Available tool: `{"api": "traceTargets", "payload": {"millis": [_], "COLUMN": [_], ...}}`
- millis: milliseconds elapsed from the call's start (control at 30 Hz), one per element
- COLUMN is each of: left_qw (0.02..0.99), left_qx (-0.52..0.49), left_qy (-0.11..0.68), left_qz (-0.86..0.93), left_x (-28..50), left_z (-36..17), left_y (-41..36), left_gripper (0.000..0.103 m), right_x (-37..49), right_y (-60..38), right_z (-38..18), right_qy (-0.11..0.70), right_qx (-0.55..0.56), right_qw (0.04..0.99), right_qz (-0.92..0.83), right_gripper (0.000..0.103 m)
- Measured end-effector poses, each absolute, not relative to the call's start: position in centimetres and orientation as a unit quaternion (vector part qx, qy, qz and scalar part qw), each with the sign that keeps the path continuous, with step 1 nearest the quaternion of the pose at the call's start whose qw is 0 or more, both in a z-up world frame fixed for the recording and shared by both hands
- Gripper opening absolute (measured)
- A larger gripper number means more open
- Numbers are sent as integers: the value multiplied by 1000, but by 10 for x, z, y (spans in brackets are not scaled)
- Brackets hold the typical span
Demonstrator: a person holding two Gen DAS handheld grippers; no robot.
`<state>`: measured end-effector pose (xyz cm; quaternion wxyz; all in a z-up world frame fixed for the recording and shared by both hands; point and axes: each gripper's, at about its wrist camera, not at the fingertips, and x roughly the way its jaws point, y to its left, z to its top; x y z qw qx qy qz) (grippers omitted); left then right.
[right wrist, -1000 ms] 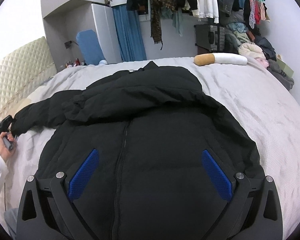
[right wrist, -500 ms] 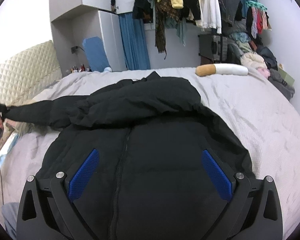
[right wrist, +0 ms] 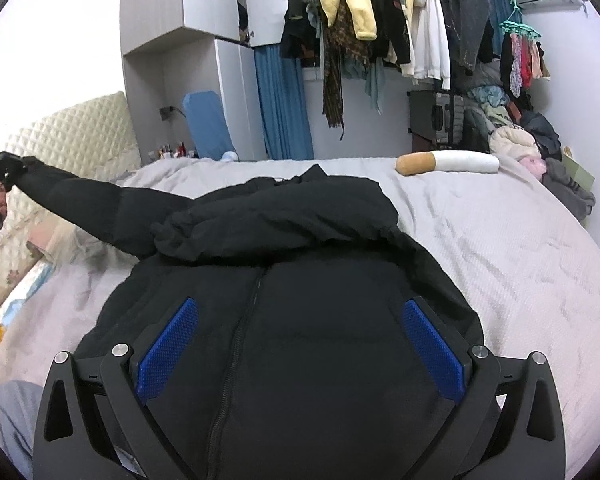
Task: Fold large clothes
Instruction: 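Lift the sleeve with the left tool and fold it over the jacket body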
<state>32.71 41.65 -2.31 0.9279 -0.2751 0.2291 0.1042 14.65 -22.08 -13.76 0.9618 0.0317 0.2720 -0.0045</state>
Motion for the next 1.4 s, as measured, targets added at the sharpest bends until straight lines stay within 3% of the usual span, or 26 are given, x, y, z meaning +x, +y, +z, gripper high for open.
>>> {"api": "traceTargets", "payload": {"millis": [433, 800, 1100, 1400], "left_qw": [957, 968, 972, 967], "left_qx": [-206, -164, -125, -83], "left_qy": [196, 189, 193, 215], "left_qz": [54, 1, -56, -103], "left_x": [328, 343, 349, 354], "left_z": [68, 114, 127, 97], "left_y": [302, 176, 49, -65], "left_gripper": [7, 7, 7, 8], "right_x": [132, 125, 123, 114], "right_y": [-242, -263, -284, -300], "right_z": [-129, -126, -124, -120], "right_qy": [246, 237, 238, 223], "right_qx": [51, 65, 78, 91], "right_qw": [968, 969, 968, 970], "right_qz": [-4, -10, -15, -16], "right_gripper": [103, 103, 103, 103]}}
